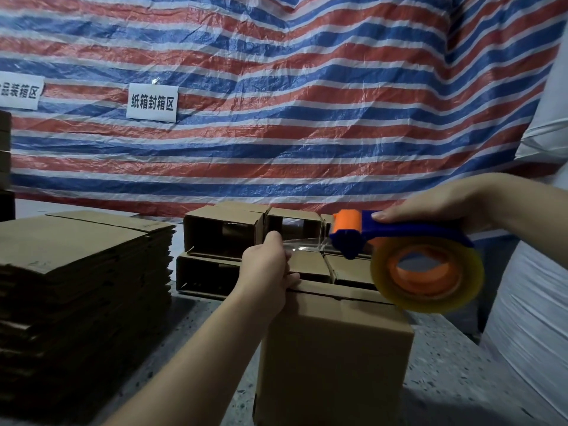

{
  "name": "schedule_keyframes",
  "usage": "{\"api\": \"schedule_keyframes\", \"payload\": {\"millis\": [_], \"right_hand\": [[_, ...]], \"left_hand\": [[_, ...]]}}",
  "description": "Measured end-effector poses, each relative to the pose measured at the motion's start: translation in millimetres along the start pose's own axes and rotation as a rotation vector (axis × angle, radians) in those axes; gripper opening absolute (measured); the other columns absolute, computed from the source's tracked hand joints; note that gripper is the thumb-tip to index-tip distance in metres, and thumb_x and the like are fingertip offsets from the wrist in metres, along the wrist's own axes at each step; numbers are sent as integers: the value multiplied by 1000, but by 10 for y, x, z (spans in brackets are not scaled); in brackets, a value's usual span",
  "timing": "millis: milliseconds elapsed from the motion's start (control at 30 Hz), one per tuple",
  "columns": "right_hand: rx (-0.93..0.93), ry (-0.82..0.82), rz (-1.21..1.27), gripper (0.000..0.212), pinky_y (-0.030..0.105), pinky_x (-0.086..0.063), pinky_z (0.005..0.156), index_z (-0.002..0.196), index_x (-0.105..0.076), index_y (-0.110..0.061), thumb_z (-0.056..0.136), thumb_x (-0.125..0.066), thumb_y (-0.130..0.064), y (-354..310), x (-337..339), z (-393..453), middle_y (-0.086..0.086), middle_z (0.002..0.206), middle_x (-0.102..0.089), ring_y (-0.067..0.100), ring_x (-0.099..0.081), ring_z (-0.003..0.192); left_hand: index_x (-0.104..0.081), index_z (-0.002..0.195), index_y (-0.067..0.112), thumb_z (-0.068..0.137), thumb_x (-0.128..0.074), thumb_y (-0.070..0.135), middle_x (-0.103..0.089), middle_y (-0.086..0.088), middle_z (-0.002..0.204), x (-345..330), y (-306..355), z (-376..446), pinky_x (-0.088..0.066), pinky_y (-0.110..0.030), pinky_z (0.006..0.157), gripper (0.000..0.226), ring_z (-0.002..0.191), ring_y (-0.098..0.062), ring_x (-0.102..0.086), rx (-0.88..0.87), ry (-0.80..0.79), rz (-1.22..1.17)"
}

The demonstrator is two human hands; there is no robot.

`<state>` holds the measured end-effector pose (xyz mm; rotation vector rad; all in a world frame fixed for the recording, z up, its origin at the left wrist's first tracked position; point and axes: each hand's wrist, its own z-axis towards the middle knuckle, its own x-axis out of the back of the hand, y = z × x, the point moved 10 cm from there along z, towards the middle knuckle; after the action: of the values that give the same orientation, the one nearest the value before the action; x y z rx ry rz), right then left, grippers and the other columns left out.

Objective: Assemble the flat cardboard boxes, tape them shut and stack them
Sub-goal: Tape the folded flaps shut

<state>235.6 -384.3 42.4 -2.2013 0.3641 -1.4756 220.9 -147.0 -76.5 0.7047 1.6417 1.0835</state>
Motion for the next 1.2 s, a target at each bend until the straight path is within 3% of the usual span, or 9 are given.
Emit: {"api": "schedule_keyframes", "payload": {"millis": [67,100,167,267,367,500,633,1000,1200], "right_hand": [[-17,13,-75,97,44,-60,88,123,-65,-16,49,-83,-75,-101,-107,-11,18,110,-75,33,-73,97],[-31,42,-114,94,38,-62,76,120,-65,-15,49,-80,-75,-91,-89,-23,16,105,-76,28,-74,88],[-25,63,-148,94,32,-59,66,118,-65,-13,48,-76,-75,-112,-109,33,14,99,-78,24,-75,81],[-47,90,-175,98,31,-59,65,118,-65,-12,44,-76,-75,-134,-85,31,12,97,-78,23,-75,81],[-70,66,-211,99,30,-59,64,118,-65,-12,42,-77,-75,-210,-153,46,11,96,-78,21,-76,81],[-91,43,-305,100,28,-58,60,115,-66,-13,38,-77,-76,-319,-206,115,10,91,-79,20,-76,74],[-108,6,-350,89,27,-57,56,110,-67,-12,46,-76,-73,-416,-296,148,8,81,-78,19,-74,67],[-170,-20,-509,87,26,-57,56,107,-70,-13,47,-76,-76,-546,-392,266,6,81,-78,19,-75,66],[-167,-21,-523,89,26,-57,57,111,-69,-13,47,-76,-76,-557,-391,289,8,85,-79,20,-76,70]], "left_hand": [[-56,77,9,93,-47,24,-47,-4,67,56,3,19,-62,-47,73,24,53,-16,-49,3,25,-72],[-56,77,9,92,-47,24,-47,-5,67,77,-1,14,-62,-47,71,23,54,-18,-54,15,35,-88],[-56,80,7,92,-47,21,-47,-6,69,69,5,1,-63,-43,67,21,63,-23,-63,16,8,-120],[-54,76,6,93,-49,14,-46,-4,65,143,128,-18,-62,-37,68,20,43,-11,-55,-40,-25,-52],[-58,74,11,93,-50,21,-49,0,63,288,320,-41,-51,-29,58,23,54,-13,-49,-223,-66,286],[-60,78,11,94,-58,28,-46,2,62,457,219,-23,-39,-24,51,23,54,-12,-43,-169,-150,501],[-70,83,14,90,-69,40,-54,2,64,536,176,-27,-46,-21,49,27,58,-12,-49,-152,-157,514],[-64,92,12,91,-67,38,-55,-5,88,705,-101,56,-47,-20,46,26,76,-17,-53,-97,-123,558],[-63,93,9,90,-69,31,-51,-3,78,697,-118,54,-48,-21,46,23,64,-13,-46,-29,-159,484]]}}
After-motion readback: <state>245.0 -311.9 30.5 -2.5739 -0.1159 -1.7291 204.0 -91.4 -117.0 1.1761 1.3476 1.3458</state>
